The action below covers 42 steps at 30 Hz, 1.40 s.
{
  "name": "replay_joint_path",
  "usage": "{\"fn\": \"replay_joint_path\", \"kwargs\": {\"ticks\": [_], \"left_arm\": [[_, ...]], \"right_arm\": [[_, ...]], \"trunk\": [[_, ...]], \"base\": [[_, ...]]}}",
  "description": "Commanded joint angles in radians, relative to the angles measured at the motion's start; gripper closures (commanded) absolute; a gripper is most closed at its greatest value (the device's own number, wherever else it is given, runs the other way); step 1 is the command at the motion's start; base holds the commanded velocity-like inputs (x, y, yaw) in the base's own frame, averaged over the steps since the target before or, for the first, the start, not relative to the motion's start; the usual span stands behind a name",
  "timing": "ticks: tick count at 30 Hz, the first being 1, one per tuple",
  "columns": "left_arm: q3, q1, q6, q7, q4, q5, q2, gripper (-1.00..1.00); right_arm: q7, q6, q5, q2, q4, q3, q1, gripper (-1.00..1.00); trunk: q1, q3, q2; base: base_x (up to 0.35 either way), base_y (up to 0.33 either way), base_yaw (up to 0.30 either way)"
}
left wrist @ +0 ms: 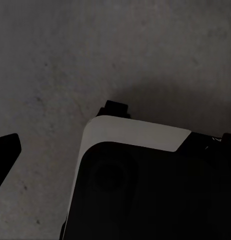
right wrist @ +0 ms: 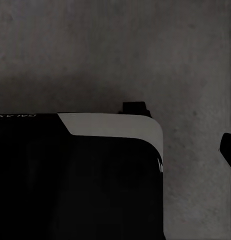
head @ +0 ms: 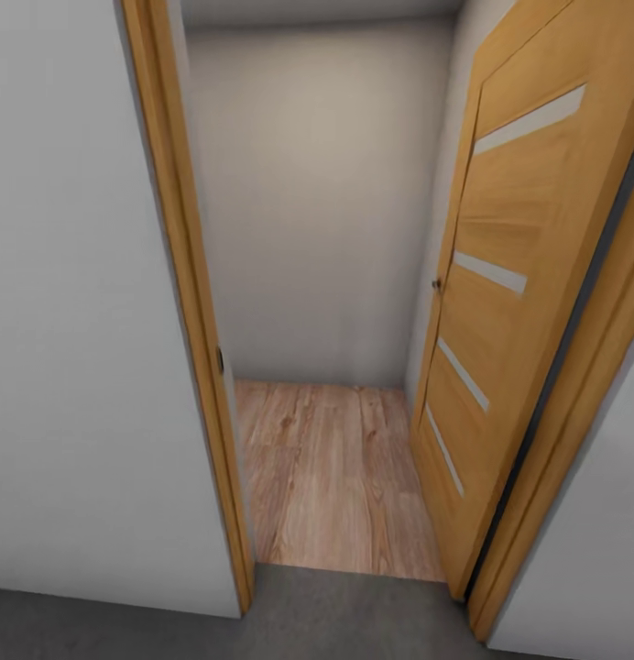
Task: Move the two storage containers from the living room to the garage. In the garage, place one container on the floor and stack the other container on top of it (either order is fine).
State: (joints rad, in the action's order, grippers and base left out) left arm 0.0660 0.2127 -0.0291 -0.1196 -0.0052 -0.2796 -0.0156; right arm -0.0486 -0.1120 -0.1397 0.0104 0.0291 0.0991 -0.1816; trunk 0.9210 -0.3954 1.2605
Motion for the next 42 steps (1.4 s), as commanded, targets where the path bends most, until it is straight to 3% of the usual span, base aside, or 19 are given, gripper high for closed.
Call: {"fn": "replay_joint_path", "kwargs": {"ticks": [1,25,42], "left_arm": [[0.007,0.001,-0.003,-0.003,0.001,-0.009,0.000,-1.00],[0.008,0.001,-0.003,-0.003,0.001,-0.010,0.003,-1.00],[0.008,0.001,-0.003,-0.003,0.001,-0.010,0.005,-1.00]], "right_arm": [[-0.005,-0.006,-0.011,0.000,0.003,0.008,-0.001,-1.00],[-0.006,-0.005,-0.012,0.001,0.003,0.008,-0.001,-1.00],[-0.005,-0.005,-0.012,0.002,0.003,0.008,-0.001,-1.00]], "trunk": [[0.001,-0.001,0.001],[0.001,-0.001,0.001],[0.001,-0.001,0.001]], "base": [[0.313,-0.109,0.000],[0.313,-0.111,0.000],[0.316,-0.009,0.000]]}}
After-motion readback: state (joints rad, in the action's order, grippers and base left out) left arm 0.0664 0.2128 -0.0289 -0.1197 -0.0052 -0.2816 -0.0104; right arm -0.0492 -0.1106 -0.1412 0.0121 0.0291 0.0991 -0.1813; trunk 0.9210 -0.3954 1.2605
